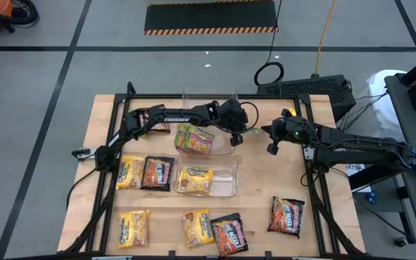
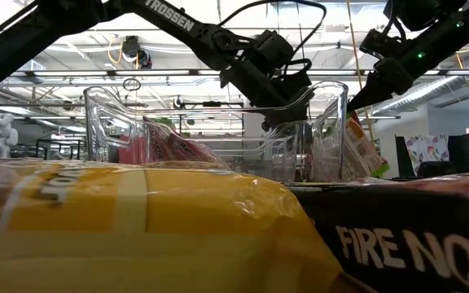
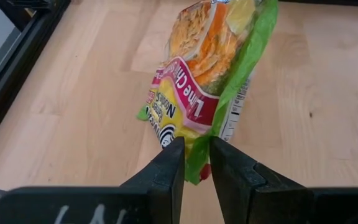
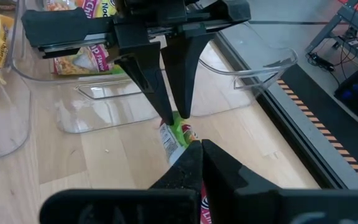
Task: Sort Maruchan noodles
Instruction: Put the green noodle pack into the center transparent bin
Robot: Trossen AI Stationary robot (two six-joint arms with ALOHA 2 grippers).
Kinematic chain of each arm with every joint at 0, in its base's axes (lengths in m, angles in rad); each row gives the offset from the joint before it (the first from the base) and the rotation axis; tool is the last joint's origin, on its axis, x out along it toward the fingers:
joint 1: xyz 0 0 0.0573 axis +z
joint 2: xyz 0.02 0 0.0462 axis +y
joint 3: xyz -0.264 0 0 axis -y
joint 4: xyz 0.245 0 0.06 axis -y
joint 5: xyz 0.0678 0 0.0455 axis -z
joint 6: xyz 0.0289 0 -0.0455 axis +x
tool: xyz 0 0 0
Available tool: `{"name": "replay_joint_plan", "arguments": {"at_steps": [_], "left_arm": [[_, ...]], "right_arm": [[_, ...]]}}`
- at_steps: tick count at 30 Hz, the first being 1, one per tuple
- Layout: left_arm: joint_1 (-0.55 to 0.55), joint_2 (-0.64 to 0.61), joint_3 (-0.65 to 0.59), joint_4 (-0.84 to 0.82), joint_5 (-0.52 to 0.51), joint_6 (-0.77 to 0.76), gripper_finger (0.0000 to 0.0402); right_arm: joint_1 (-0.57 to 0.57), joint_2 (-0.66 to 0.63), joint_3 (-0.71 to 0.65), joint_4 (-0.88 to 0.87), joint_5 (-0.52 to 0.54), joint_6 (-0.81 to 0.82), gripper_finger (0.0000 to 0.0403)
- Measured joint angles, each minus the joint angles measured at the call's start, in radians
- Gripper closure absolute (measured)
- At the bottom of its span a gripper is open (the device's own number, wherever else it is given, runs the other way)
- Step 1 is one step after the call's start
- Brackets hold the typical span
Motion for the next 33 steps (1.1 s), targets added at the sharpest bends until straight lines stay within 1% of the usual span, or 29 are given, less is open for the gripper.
{"name": "replay_joint_plan", "arguments": {"at_steps": [3, 11, 13, 16, 17, 26, 28, 33], "left_arm": [[0.000, 0.000, 0.000, -0.003, -0.015, 0.005, 0.0321], [0.000, 0.000, 0.000, -0.013, -0.017, 0.006, 0.0326], [0.001, 0.000, 0.000, -0.015, -0.017, 0.006, 0.0343], [0.001, 0.000, 0.000, -0.016, -0.018, 0.003, 0.0387], [0.001, 0.000, 0.000, -0.016, -0.018, -0.003, 0.0393], [0.001, -0.002, -0.001, -0.018, -0.009, -0.003, 0.0399], [0.001, -0.007, -0.002, -0.024, 0.008, -0.005, 0.0399], [-0.001, -0.032, -0.001, -0.037, 0.011, 0.000, 0.0400]], "right_arm": [[0.000, 0.000, 0.000, 0.000, 0.000, 0.000, 0.0403], [0.000, 0.000, 0.000, 0.000, 0.000, 0.000, 0.0403], [0.000, 0.000, 0.000, 0.000, 0.000, 0.000, 0.0403], [0.000, 0.000, 0.000, 0.000, 0.000, 0.000, 0.0403], [0.000, 0.000, 0.000, 0.000, 0.000, 0.000, 0.0403], [0.000, 0.000, 0.000, 0.007, 0.000, 0.000, 0.0403], [0.000, -0.001, 0.000, 0.008, 0.000, 0.000, 0.0403], [0.000, -0.010, 0.000, 0.008, 0.000, -0.009, 0.0403]]}}
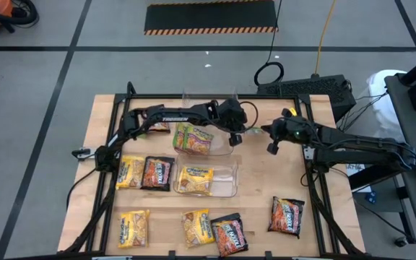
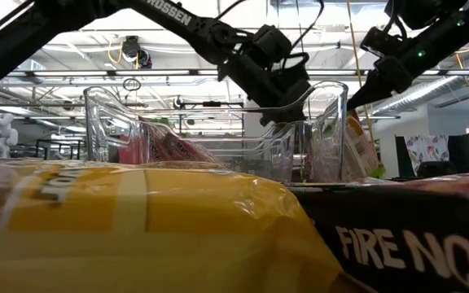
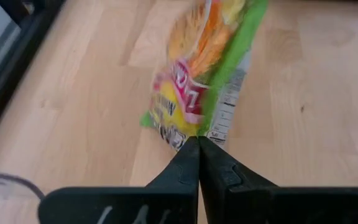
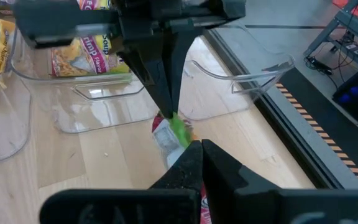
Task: Sort Maruchan noodles
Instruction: Put the green noodle pack into the center transparent bin
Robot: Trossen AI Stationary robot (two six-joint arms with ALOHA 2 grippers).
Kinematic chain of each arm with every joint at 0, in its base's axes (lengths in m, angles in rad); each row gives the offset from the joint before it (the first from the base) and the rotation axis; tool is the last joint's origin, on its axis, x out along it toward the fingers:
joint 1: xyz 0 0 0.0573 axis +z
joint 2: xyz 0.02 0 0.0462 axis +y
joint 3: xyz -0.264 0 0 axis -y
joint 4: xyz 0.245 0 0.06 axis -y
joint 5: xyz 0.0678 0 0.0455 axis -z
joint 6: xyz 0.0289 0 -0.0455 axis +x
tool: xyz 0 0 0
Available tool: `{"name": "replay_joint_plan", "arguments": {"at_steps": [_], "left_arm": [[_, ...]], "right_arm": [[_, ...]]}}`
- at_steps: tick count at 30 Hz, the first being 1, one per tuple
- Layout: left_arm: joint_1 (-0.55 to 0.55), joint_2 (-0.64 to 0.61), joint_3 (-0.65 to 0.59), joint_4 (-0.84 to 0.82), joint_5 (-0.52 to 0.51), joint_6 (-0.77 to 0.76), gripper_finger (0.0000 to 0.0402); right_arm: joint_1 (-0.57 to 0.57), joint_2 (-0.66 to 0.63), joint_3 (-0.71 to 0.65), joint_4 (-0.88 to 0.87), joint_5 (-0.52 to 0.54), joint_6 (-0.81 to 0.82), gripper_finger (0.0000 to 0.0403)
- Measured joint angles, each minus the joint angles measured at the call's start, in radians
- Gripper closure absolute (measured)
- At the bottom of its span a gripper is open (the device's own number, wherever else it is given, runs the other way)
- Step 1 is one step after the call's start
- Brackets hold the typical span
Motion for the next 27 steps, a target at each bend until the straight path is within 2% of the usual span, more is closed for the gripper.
{"name": "replay_joint_plan", "arguments": {"at_steps": [14, 27], "left_arm": [[-0.003, -0.009, 0.161, -0.115, 0.000, 0.014, 0.0401], [-0.010, -0.011, 0.336, -0.363, 0.002, 0.020, 0.0401]], "right_arm": [[0.000, -0.075, 0.004, 0.064, -0.001, -0.010, 0.0403], [0.000, -0.062, 0.134, 0.033, -0.005, -0.075, 0.0403]]}}
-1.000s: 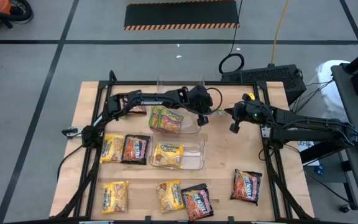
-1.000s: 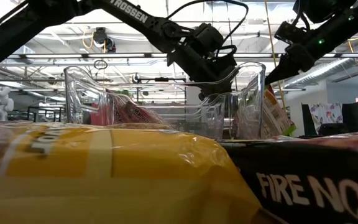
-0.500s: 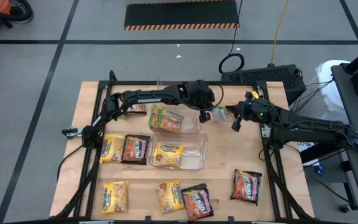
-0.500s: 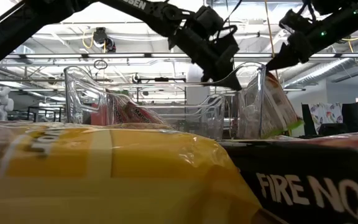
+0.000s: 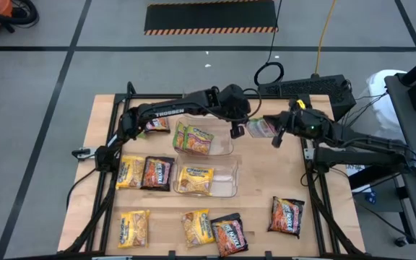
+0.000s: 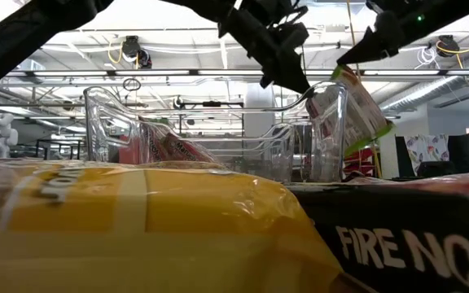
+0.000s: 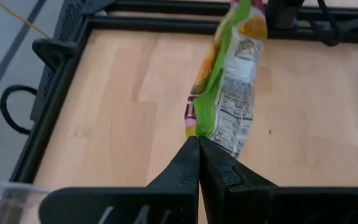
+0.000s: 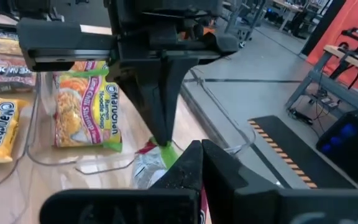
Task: Sort Maruchan noodles
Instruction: Put the green noodle pack into the center transparent bin
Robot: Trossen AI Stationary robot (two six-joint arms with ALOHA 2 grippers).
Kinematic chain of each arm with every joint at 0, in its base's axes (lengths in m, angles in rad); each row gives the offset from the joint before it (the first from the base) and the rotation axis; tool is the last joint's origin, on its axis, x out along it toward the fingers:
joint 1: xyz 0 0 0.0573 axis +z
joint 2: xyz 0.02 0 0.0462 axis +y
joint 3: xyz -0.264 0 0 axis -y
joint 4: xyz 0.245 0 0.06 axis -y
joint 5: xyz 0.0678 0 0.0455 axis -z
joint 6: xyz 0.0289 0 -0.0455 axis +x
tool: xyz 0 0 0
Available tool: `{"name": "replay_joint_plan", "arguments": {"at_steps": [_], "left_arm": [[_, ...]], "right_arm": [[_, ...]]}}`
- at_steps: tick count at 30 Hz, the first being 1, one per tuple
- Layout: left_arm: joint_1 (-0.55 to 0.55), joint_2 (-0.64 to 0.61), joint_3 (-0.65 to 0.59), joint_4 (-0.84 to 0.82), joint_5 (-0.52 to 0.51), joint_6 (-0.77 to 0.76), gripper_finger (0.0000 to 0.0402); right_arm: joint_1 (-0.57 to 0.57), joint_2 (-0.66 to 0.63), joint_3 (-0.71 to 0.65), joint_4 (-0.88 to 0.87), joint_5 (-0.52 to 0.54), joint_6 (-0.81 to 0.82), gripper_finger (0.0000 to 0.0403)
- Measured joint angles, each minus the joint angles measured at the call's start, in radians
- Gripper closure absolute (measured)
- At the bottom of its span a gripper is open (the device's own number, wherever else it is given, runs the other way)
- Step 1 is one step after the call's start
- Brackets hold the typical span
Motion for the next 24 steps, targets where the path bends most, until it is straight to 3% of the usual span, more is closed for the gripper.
{"name": "replay_joint_plan", "arguments": {"at_steps": [20, 24], "left_arm": [[-0.048, 0.001, 0.178, -0.251, 0.001, 0.030, 0.0401], [-0.050, -0.014, 0.177, -0.295, -0.002, 0.030, 0.0401]], "right_arm": [[0.001, 0.064, 0.033, 0.027, -0.077, -0.004, 0.0403], [0.002, 0.070, 0.033, 0.045, -0.132, 0.006, 0.0403]]}}
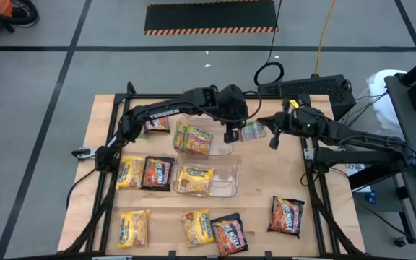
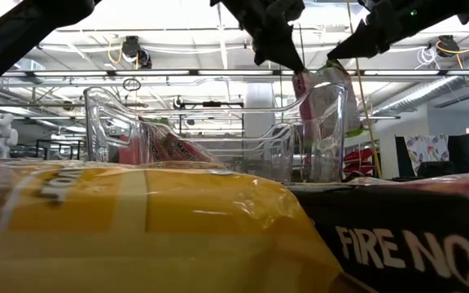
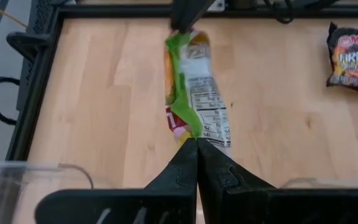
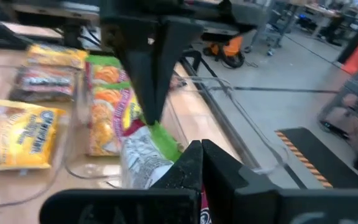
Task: Sort Maruchan noodles
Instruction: Put the green noodle pack into the center transparent bin
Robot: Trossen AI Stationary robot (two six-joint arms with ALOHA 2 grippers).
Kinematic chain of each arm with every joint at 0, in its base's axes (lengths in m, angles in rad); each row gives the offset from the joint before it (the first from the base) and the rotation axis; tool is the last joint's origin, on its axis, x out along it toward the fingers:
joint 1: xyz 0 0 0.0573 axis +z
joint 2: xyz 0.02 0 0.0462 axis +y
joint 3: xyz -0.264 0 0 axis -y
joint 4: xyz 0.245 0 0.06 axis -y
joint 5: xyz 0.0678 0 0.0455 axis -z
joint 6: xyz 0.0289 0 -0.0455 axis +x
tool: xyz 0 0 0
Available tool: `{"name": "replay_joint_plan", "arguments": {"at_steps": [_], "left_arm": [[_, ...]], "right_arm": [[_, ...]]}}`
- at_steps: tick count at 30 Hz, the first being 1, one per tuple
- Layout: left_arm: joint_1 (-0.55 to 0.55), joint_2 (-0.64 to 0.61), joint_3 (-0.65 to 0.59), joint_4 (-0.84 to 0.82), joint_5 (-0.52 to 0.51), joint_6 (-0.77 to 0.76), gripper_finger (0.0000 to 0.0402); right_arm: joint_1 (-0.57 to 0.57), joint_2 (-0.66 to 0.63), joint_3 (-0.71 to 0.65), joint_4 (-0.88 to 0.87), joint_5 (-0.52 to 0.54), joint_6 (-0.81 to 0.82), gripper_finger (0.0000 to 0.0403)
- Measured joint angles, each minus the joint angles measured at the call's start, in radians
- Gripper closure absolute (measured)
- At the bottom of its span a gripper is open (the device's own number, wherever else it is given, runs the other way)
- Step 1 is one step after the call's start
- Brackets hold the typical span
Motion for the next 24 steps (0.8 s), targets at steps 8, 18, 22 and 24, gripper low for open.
{"name": "replay_joint_plan", "arguments": {"at_steps": [8, 18, 22, 24], "left_arm": [[-0.004, -0.059, 0.000, -0.038, -0.009, -0.016, 0.0401], [-0.006, -0.146, 0.000, -0.093, -0.053, -0.025, 0.0402], [-0.008, -0.163, 0.000, -0.123, -0.054, -0.028, 0.0402], [-0.011, -0.164, 0.000, -0.133, -0.063, -0.028, 0.0402]], "right_arm": [[0.006, 0.071, 0.000, 0.068, -0.072, 0.006, 0.0403], [0.007, 0.161, 0.061, 0.109, -0.101, -0.024, 0.0403], [0.007, 0.199, 0.117, 0.092, -0.121, -0.054, 0.0403], [0.009, 0.221, 0.139, 0.093, -0.125, -0.069, 0.0403]]}}
